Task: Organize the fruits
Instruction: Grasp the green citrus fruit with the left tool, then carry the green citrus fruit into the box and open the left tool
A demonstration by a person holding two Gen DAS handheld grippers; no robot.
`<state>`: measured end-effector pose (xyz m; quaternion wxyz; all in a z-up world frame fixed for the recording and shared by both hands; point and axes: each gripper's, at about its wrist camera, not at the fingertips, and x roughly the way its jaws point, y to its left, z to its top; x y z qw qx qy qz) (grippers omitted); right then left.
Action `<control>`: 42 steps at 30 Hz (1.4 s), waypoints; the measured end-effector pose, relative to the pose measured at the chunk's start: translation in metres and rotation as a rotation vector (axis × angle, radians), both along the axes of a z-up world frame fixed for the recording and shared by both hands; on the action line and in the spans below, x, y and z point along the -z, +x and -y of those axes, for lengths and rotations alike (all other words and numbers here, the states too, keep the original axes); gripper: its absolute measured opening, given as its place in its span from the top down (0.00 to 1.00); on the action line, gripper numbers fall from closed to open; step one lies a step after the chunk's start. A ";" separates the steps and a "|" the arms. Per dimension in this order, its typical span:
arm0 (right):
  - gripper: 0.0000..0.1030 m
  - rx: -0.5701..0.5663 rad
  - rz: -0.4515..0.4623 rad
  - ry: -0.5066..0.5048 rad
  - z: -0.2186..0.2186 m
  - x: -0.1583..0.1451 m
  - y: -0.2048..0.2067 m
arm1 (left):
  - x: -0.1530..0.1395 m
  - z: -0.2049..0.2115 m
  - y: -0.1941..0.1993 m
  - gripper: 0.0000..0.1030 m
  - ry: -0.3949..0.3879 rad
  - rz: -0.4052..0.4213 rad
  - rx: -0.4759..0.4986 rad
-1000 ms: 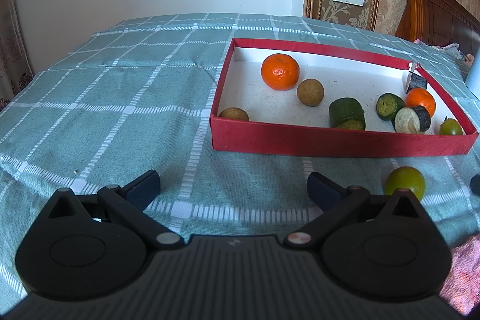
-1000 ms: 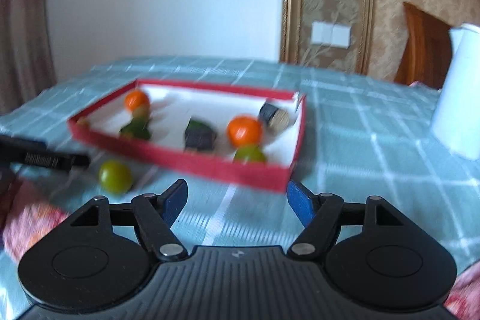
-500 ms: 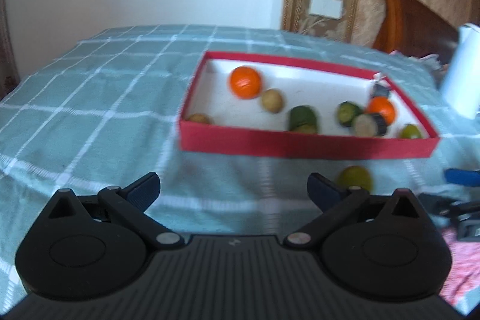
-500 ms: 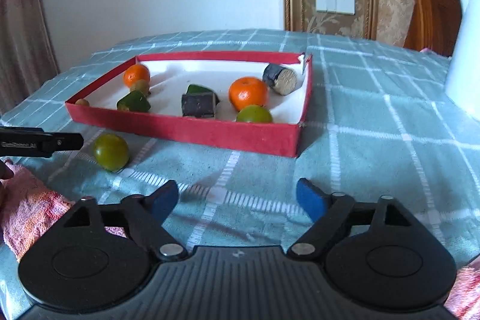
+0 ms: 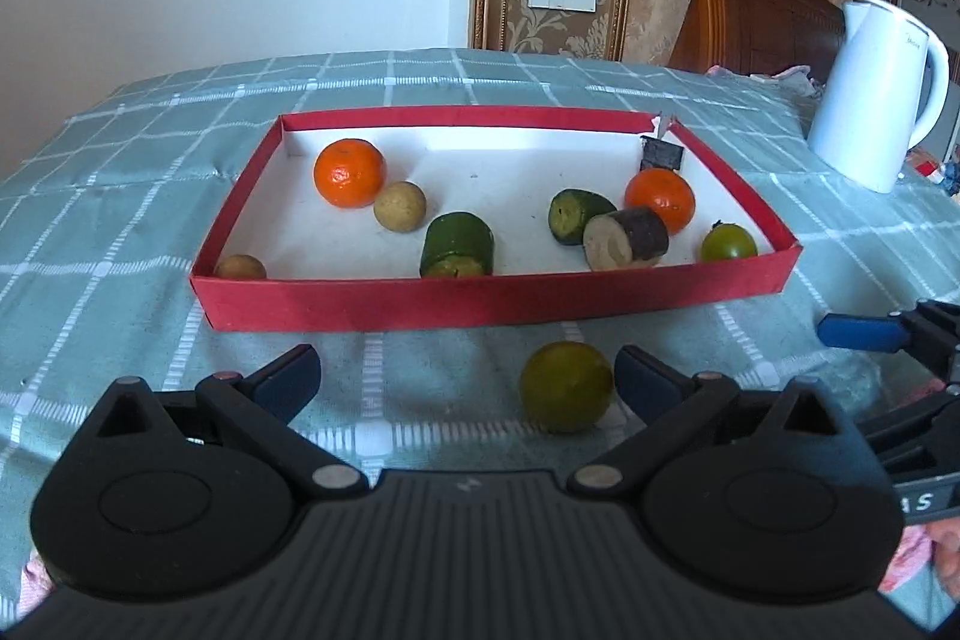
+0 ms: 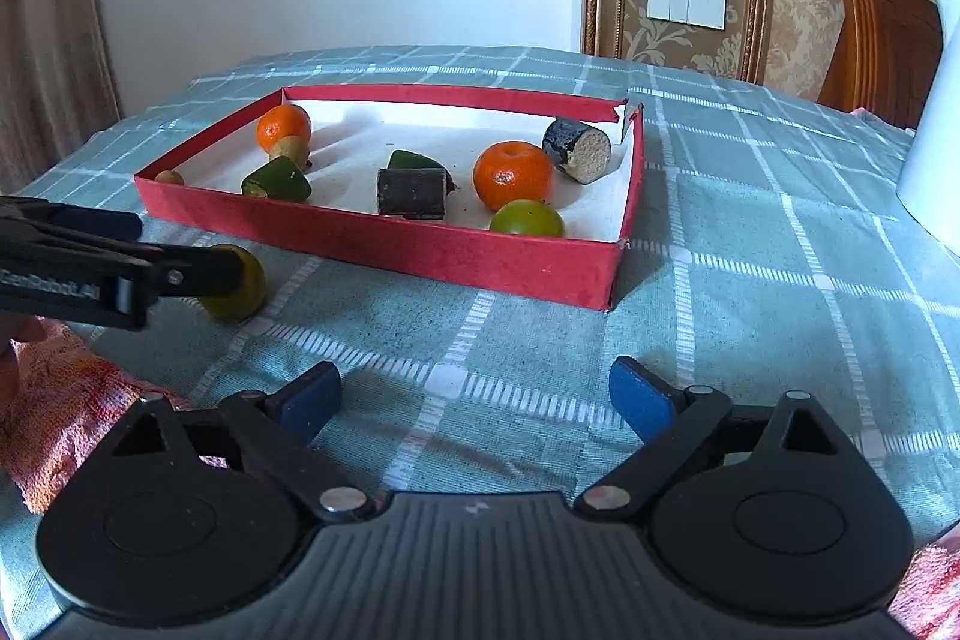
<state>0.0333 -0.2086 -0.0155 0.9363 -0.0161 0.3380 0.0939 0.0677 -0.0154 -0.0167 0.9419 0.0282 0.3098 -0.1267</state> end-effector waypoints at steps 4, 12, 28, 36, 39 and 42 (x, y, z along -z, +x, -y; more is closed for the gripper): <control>0.06 0.000 0.000 0.000 0.000 0.000 0.000 | 0.003 0.005 -0.001 0.00 0.020 0.012 0.012; 0.06 0.000 0.000 0.000 0.000 0.000 0.000 | 0.010 0.020 -0.005 0.08 0.056 0.026 0.062; 0.06 0.000 -0.001 -0.003 -0.001 0.000 0.000 | 0.006 0.028 -0.016 0.64 0.004 0.021 0.165; 0.06 0.000 -0.001 -0.004 -0.001 0.000 0.000 | 0.003 0.036 -0.019 0.69 0.061 0.040 0.144; 0.06 0.000 -0.001 -0.004 -0.001 0.000 0.000 | 0.001 0.035 -0.021 0.69 0.089 0.075 0.130; 0.06 0.000 -0.001 -0.004 -0.001 0.000 0.000 | -0.006 0.024 -0.020 0.69 0.050 0.088 0.110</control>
